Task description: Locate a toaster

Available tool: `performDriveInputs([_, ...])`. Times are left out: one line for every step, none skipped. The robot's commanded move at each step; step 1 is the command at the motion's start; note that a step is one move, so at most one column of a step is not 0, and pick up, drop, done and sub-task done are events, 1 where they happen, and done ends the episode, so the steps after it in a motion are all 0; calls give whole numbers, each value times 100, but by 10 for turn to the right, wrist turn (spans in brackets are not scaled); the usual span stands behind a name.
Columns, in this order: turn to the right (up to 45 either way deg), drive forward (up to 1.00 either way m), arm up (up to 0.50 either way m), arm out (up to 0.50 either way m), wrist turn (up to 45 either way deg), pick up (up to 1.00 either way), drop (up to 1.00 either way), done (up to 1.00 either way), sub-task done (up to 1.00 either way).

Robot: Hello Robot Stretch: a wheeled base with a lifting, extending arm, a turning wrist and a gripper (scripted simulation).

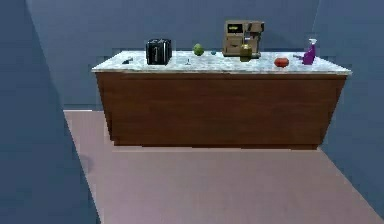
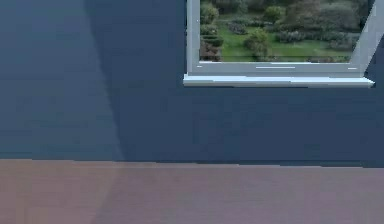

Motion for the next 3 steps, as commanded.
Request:
performDriveInputs([0, 100, 0, 0, 0, 0, 0, 0, 0])
performDriveInputs([-60, 0, 0, 0, 0, 0, 0, 0, 0])
performDriveInputs([0, 30, 0, 0, 0, 0, 0, 0, 0])
